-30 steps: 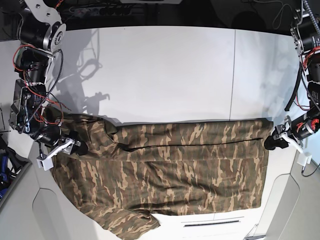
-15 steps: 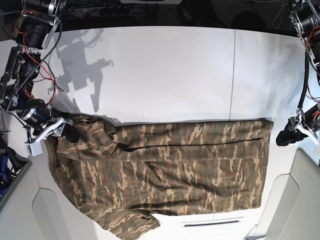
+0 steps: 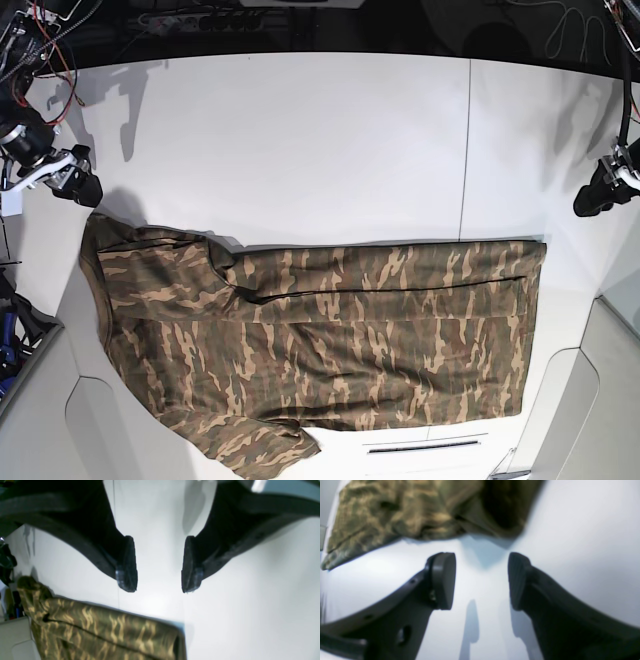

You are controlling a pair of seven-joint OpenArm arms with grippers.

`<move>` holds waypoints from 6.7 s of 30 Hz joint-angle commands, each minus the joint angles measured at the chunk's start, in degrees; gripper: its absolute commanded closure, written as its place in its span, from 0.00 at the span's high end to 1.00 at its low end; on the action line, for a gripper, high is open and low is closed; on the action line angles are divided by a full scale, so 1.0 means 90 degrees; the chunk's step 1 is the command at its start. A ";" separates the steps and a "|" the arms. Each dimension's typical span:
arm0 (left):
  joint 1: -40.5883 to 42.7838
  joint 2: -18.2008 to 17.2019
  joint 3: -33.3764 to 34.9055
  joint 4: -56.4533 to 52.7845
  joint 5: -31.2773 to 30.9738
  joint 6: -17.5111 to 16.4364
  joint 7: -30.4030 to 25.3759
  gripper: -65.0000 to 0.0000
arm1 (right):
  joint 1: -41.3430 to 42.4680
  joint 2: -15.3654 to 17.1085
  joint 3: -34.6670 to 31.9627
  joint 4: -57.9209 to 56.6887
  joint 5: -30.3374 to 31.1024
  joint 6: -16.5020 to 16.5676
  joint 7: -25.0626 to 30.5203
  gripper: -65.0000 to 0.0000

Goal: Fold the T-shirt properly
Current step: 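Release the fabric and raise both grippers, then grasp the folded edge with both grippers and drag the shirt along the table, then release the shirt and reposition both grippers at the hem corners, then grasp the hem corners with both grippers and fold the hem over the body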

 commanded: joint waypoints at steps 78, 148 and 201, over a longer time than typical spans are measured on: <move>-0.0833 0.0376 0.1304 0.0228 0.0852 -0.0035 -0.0527 0.00 | 0.0554 0.0100 -0.0736 -0.0245 0.0168 0.0078 0.0053 0.00; -0.0308 -0.0172 0.0007 0.2256 0.1880 -0.0035 -0.1690 0.53 | 0.1885 0.1297 -0.0355 -0.0080 -0.0879 -0.0119 0.0950 0.45; -0.4167 0.0602 0.2761 -0.4607 0.3725 -0.0035 -0.3147 0.13 | 0.3900 0.0522 -0.1314 -0.5649 -0.2861 0.0080 0.3555 0.00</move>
